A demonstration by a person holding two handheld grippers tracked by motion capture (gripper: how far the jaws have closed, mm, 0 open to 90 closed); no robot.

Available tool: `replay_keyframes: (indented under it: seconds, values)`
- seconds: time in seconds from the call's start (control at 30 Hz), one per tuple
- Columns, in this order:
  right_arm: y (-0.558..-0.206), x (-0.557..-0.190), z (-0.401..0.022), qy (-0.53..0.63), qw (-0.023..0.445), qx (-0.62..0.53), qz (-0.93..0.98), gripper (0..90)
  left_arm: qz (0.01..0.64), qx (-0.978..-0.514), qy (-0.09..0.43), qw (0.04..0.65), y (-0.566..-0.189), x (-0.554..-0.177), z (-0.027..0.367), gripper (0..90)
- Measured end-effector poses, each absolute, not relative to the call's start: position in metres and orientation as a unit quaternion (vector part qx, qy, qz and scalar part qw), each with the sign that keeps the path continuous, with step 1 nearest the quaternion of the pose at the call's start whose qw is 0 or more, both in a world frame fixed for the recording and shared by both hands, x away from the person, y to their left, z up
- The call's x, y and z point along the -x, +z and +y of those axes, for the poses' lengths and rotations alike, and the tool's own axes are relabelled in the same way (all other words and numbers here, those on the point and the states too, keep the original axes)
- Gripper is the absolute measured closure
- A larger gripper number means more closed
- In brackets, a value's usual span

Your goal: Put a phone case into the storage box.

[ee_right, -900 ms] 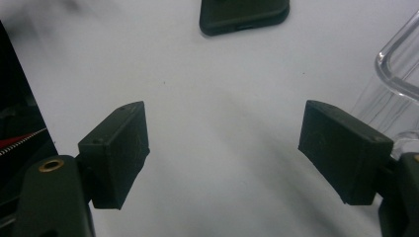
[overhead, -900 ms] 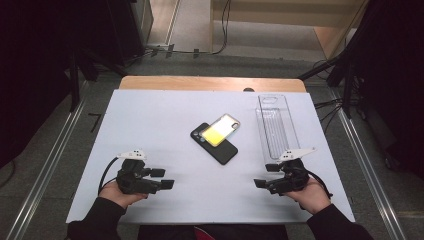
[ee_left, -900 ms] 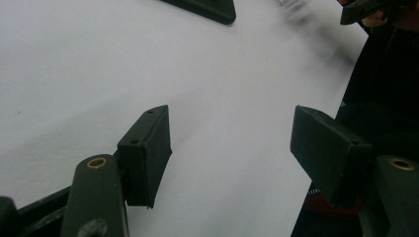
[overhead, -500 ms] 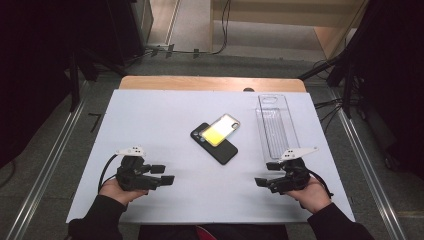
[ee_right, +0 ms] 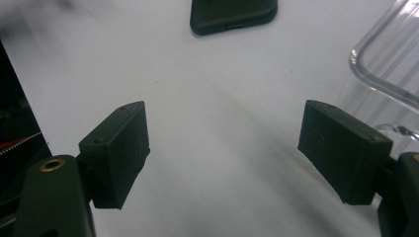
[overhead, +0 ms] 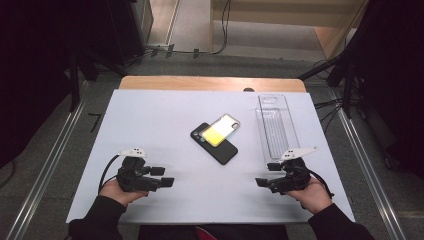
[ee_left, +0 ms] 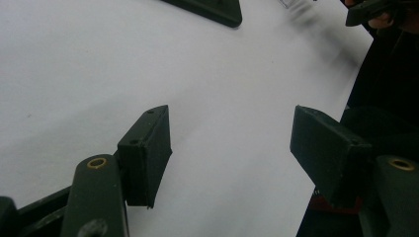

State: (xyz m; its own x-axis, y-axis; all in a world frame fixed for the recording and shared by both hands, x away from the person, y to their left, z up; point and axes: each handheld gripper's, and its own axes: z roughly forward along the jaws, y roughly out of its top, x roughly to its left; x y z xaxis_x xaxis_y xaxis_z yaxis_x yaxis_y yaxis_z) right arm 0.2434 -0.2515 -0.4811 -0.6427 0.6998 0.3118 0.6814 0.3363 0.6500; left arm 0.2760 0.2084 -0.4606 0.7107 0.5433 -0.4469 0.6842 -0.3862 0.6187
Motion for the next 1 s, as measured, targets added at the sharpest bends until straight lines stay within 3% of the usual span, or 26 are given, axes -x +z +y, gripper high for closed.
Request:
replay_keyframes:
  seconds: [0.83,0.9,1.0]
  values:
    - [-0.48,-0.243,-0.247,0.393,0.011,-0.419,0.819,18.1,0.381,-0.825,-0.078,0.41,-0.458,-0.282,0.204,31.4]
    - [-0.48,-0.243,-0.246,0.393,0.01,-0.416,0.82,18.1,0.373,-0.83,-0.067,0.409,-0.458,-0.283,0.201,25.8]
    - [-0.48,-0.243,-0.246,0.391,0.009,-0.415,0.822,18.1,0.376,-0.826,-0.067,0.415,-0.458,-0.286,0.198,25.8]
